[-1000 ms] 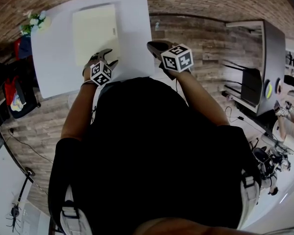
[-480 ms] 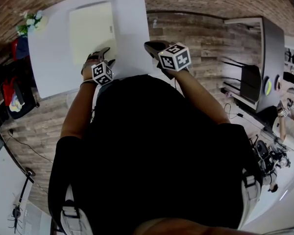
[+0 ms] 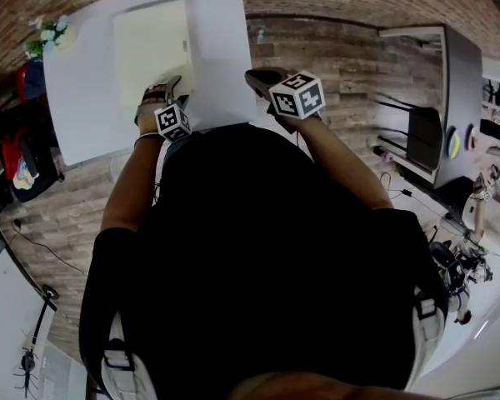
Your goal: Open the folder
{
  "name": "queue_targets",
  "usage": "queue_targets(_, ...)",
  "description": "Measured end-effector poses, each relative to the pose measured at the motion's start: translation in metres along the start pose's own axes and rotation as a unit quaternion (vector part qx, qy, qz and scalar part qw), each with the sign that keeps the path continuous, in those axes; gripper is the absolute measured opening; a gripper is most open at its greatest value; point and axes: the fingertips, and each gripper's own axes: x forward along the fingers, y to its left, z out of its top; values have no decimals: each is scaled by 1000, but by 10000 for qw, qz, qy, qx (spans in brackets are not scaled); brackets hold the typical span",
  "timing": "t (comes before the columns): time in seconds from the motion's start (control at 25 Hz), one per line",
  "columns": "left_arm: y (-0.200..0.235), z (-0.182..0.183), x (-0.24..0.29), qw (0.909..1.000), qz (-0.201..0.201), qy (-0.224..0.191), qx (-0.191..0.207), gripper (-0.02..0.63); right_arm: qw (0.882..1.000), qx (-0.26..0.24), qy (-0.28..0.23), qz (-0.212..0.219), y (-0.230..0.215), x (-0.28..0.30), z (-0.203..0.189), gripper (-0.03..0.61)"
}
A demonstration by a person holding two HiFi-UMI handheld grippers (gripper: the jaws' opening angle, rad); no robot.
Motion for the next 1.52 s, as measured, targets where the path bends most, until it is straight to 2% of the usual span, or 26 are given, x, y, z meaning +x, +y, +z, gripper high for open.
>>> queue_targets(0.36,-4,0,-2,9998,-32,-24,-181,193,9999,-71,85,80,3,4,-5,25)
queue_targets(0.64,0,9,-15,9972,-158,-345,-650,101,9998,-106,113,138,7,10,-5,25)
queue_targets(0.88,10,13,-25,9913,-253,-576,-1158,58,9996,-153,128,200,10,17,-3,25)
queue_targets(1.16,27,17,-37,9711,-274,-1015,-2145,36,9993,-187,186,271,10,21,-4,25)
queue_targets(1.24,32,15,-39,9610,-284,-1150,-2499,31,9992,-191,203,292,9,24,-3,25)
queue_targets(1.36,41,14,-44,9406,-275,-1393,-3085,26,9990,-206,227,324,9,27,-2,25)
queue_targets(1.52,48,9,-53,9195,-222,-1659,-3558,25,9987,-244,257,362,12,33,-2,25)
